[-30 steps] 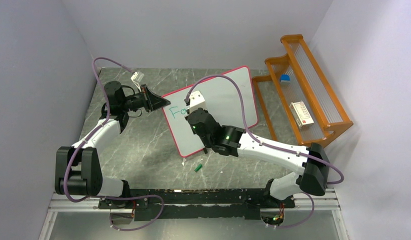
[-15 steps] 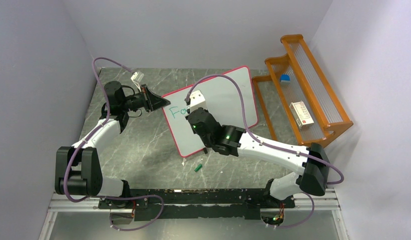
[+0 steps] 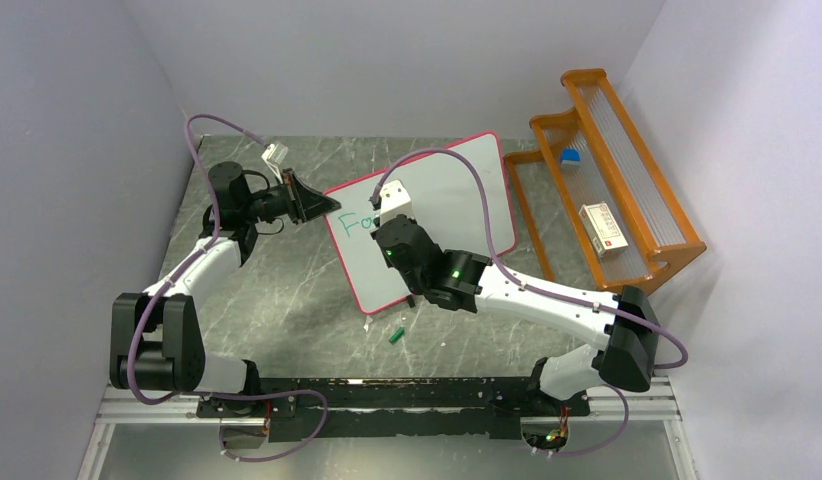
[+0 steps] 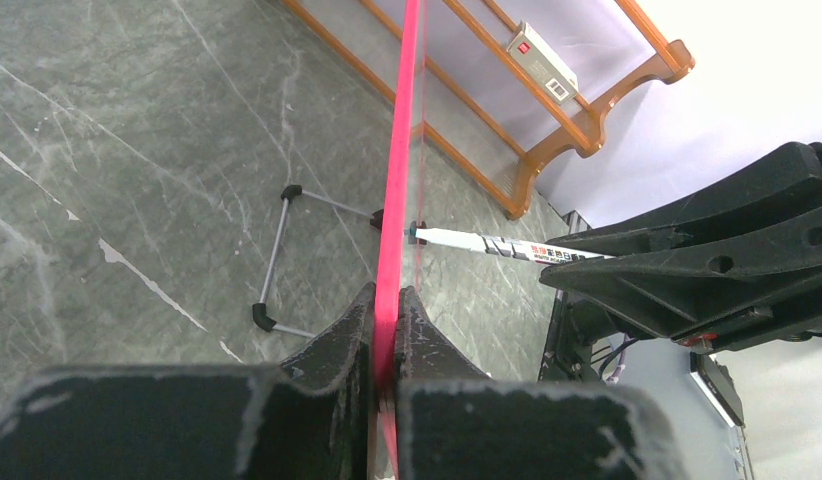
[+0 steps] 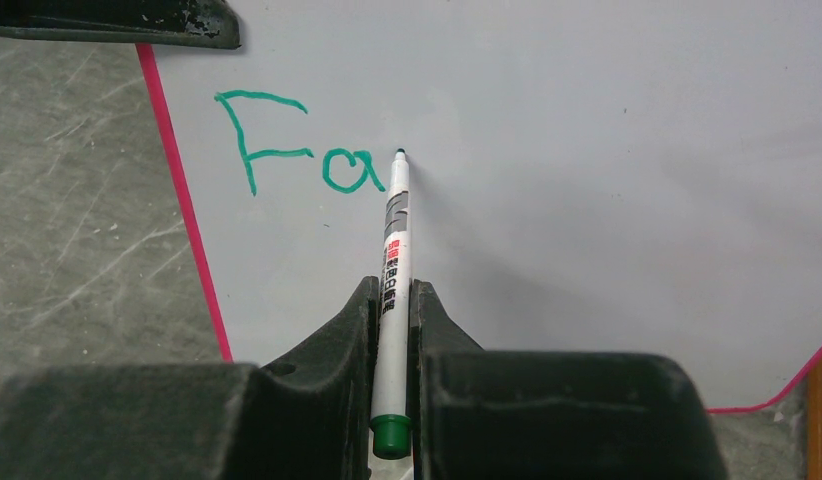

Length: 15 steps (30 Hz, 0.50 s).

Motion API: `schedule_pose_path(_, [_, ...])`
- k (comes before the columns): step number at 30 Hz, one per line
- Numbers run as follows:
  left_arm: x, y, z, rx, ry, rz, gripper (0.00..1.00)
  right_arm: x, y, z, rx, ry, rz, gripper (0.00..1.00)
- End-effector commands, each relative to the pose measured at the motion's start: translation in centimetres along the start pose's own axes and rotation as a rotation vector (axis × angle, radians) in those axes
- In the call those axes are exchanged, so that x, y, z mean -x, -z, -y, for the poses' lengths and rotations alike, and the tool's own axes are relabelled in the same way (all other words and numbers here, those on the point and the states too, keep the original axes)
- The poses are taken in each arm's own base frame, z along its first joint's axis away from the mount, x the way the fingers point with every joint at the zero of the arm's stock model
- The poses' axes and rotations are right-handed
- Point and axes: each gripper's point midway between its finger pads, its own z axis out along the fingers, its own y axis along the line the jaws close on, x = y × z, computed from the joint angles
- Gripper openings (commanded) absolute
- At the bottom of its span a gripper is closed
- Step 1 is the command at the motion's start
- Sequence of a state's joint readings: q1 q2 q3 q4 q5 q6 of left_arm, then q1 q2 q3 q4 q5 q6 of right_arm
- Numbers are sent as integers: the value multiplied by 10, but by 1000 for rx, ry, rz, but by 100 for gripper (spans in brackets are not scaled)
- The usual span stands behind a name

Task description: Write a sentence on the whiteboard

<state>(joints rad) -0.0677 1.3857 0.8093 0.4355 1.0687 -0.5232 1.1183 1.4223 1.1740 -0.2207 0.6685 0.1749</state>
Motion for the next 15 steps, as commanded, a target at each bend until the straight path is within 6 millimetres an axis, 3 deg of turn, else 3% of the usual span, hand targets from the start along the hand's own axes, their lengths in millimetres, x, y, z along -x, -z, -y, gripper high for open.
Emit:
schedule_pose_path(1, [-21, -5, -2, -4, 40, -63, 5, 2, -4, 4, -13, -22, 7, 0])
schedule_pose_path(15, [-21, -5, -2, -4, 41, -62, 5, -8, 1, 4, 2, -14, -40, 0])
